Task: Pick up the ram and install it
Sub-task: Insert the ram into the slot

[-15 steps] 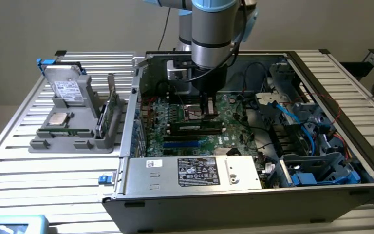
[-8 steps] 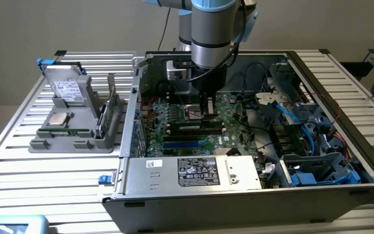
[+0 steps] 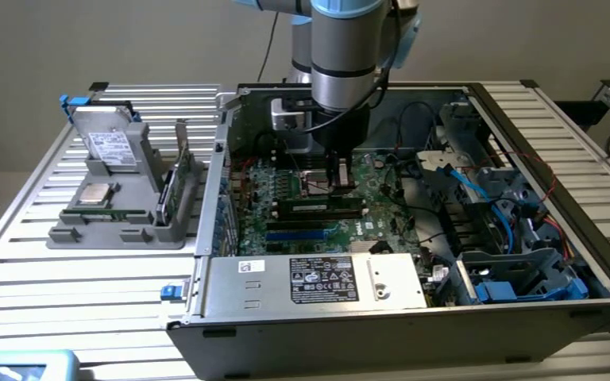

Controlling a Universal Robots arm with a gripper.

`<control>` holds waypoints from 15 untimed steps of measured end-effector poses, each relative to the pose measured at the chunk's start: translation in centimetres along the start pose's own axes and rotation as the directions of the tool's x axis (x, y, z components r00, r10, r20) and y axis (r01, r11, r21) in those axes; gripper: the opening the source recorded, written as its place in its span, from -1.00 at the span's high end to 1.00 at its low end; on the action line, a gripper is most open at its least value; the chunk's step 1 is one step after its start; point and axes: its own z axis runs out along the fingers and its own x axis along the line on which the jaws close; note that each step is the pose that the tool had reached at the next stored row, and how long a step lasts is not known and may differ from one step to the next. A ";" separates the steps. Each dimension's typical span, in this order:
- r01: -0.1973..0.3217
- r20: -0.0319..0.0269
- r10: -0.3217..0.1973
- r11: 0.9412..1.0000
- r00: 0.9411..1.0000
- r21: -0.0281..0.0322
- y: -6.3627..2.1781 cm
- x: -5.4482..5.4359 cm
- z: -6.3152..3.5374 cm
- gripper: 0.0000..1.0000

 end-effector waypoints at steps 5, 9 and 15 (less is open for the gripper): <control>0.000 -0.003 0.000 1.000 1.000 0.003 0.11 0.0 0.00 0.76; 0.000 -0.006 0.000 1.000 1.000 0.003 0.15 0.0 0.00 0.76; 0.000 -0.009 0.000 1.000 1.000 0.004 0.19 0.0 0.00 0.76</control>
